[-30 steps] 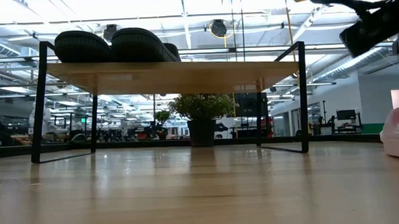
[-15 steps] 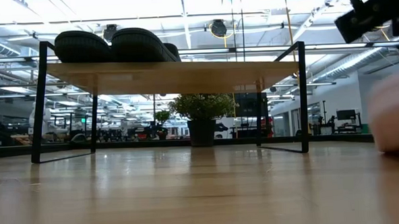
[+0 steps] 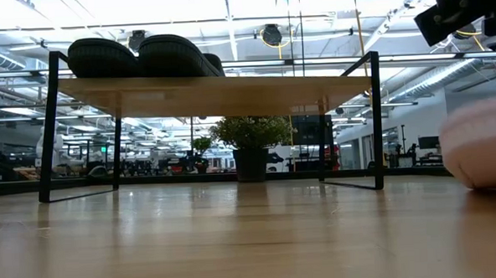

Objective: Pick and place slides into the shelf
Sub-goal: Put the bottom pink slide on the shelf

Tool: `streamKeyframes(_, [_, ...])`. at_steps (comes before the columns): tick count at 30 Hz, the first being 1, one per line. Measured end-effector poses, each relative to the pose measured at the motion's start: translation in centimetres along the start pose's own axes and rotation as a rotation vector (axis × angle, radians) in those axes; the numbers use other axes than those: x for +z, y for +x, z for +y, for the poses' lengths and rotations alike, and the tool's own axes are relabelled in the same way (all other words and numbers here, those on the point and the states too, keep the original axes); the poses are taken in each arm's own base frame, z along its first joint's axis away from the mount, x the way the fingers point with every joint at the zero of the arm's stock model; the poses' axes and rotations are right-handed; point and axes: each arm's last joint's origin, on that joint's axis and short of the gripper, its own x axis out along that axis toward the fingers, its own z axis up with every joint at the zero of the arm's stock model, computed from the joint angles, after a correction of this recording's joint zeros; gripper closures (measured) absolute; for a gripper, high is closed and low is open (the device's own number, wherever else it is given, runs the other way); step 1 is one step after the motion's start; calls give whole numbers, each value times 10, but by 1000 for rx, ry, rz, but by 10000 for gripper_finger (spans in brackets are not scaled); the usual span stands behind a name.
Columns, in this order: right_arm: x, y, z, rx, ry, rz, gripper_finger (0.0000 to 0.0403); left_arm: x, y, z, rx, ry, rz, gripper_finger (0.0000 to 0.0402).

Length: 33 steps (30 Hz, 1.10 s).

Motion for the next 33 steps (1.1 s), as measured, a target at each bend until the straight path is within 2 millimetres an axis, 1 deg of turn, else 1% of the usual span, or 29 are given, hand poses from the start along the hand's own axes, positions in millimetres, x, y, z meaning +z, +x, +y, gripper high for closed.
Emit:
streamKeyframes(6, [-1, 0, -4, -42, -7, 10, 305, 0, 0, 0, 4, 0, -6, 158])
streamKeyframes(11, [-1, 1, -3, -35, -5, 7, 305, 1, 0, 0, 14, -2, -22, 158])
streamKeyframes(20, [-3, 21, -2, -37, -6, 13, 307, 2, 0, -2, 2, -13, -33, 158])
streamKeyframes(22, [-4, 22, -3, -47, -7, 16, 321, 2, 0, -2, 1, -14, -34, 158])
streamKeyframes(23, [-4, 23, -3, -52, -8, 18, 335, 2, 0, -2, 0, -16, -34, 158])
streamKeyframes(25, [-4, 22, -4, -57, -19, 20, 376, 3, 1, -1, 2, -22, -34, 158])
streamKeyframes(26, [-4, 22, -4, -56, -34, 21, 388, 3, 1, -1, 2, -24, -34, 158])
streamKeyframes(30, [-5, 22, -4, -52, -50, 50, 396, 3, 1, -1, 1, -28, -34, 158])
streamKeyframes(33, [-4, 14, -4, -49, -63, 61, 398, 3, 1, -1, 1, -32, -34, 158])
